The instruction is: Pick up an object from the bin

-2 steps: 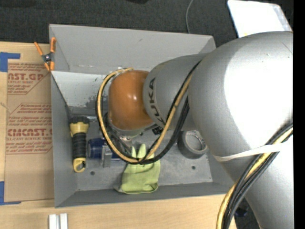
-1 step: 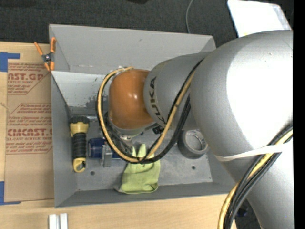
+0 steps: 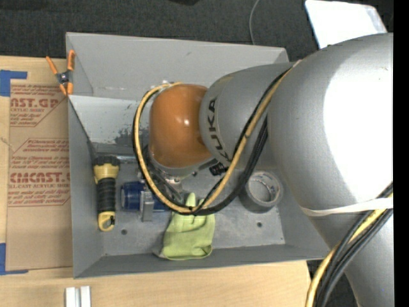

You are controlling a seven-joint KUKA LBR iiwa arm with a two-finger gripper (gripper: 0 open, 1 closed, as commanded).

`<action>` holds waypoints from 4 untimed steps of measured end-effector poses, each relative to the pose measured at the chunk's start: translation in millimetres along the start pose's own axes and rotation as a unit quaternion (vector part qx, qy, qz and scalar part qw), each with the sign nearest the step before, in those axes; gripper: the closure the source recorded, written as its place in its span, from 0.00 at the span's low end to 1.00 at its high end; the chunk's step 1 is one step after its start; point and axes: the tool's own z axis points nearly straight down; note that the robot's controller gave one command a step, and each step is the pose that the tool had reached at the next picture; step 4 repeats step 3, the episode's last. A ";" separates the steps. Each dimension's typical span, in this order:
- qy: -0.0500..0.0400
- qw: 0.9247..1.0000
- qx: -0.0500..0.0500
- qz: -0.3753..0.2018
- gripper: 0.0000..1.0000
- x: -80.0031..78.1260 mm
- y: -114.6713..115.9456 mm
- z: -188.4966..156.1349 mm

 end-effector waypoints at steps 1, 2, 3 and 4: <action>-0.006 1.000 -0.002 0.000 1.00 -3.1 1.2 -39.5; -0.005 1.000 -0.002 0.000 1.00 -2.4 1.5 -47.5; -0.003 1.000 -0.001 0.000 1.00 -1.1 1.4 -69.9; -0.003 1.000 -0.001 0.000 1.00 -1.1 1.4 -69.9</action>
Offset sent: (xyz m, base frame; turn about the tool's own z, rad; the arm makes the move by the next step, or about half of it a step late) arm 0.0023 0.0009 0.0486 0.0001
